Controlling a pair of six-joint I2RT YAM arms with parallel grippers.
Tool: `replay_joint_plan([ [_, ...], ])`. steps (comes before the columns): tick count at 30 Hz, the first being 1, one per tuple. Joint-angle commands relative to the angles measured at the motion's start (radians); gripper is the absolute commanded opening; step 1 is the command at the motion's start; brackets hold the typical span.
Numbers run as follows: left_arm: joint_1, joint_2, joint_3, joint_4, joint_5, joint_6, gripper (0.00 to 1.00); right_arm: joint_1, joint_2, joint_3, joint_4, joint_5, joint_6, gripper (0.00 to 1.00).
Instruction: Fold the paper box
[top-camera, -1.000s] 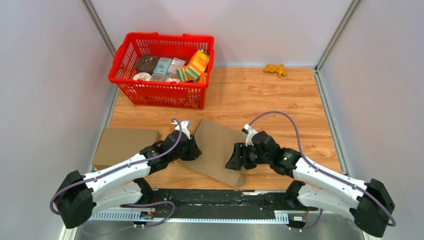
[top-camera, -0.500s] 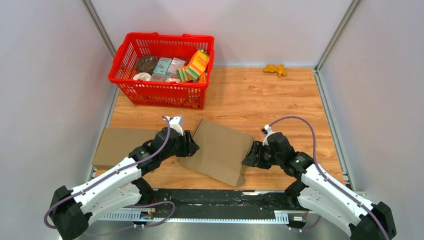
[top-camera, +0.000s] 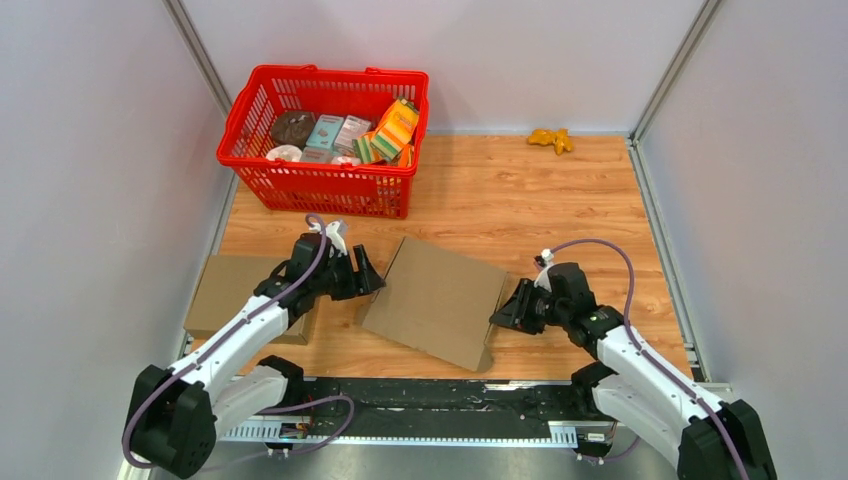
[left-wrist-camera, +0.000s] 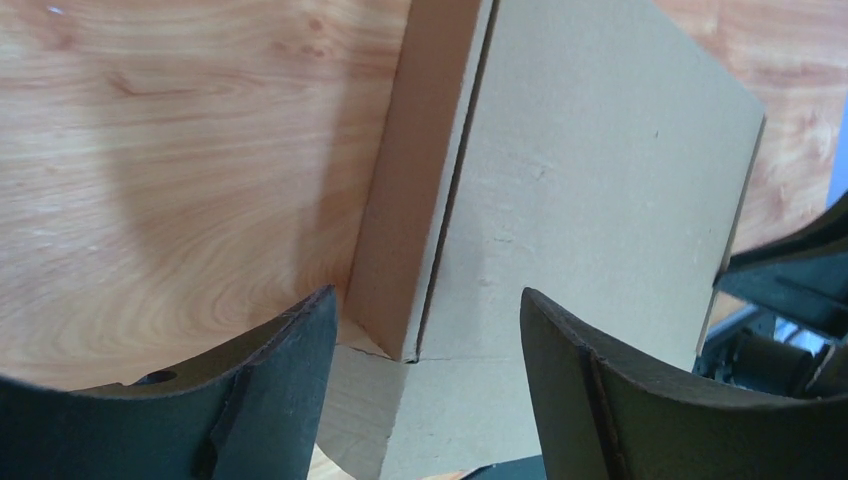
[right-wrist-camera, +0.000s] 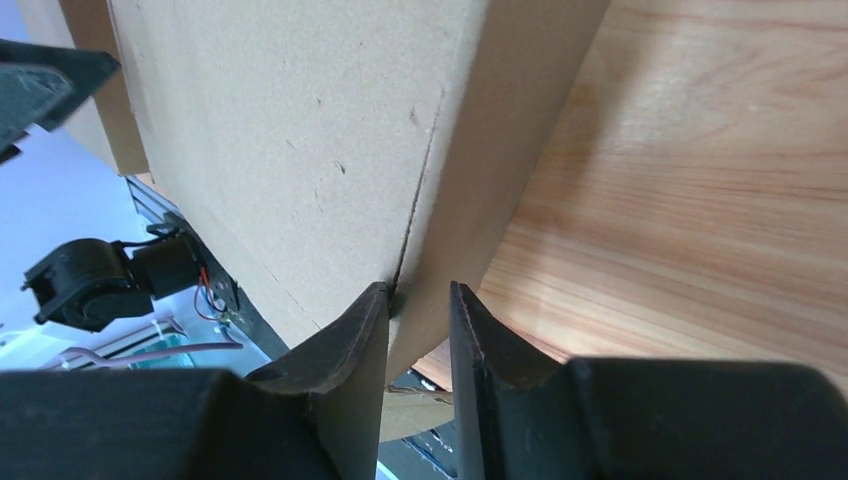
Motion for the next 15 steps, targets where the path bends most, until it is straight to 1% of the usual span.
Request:
replay_joint_plan([
  [1, 0.012, 0.038, -0.004, 0.077, 0.138, 0.051, 0.75, -0.068, -0.007, -0.062, -0.016, 0.005, -0.011, 0.29],
  [4, 0.018, 0.041, -0.008, 0.073, 0.135, 0.065, 0.76, -0.104, -0.005, -0.078, -0.03, 0.005, -0.013, 0.28],
  [9, 0.027, 0.06, -0.017, 0.113, 0.187, 0.065, 0.77, -0.16, -0.022, -0.099, -0.036, -0.009, -0.007, 0.26],
  [10, 0.028, 0.064, -0.02, 0.129, 0.196, 0.064, 0.77, -0.166, -0.027, -0.104, -0.037, -0.011, -0.004, 0.24],
  [12, 0.031, 0.087, -0.017, 0.138, 0.221, 0.065, 0.77, -0.189, -0.03, -0.111, -0.043, -0.015, 0.005, 0.21],
  [15, 0.048, 0.104, -0.011, 0.142, 0.231, 0.072, 0.77, -0.221, -0.044, -0.133, -0.045, -0.023, 0.021, 0.2],
])
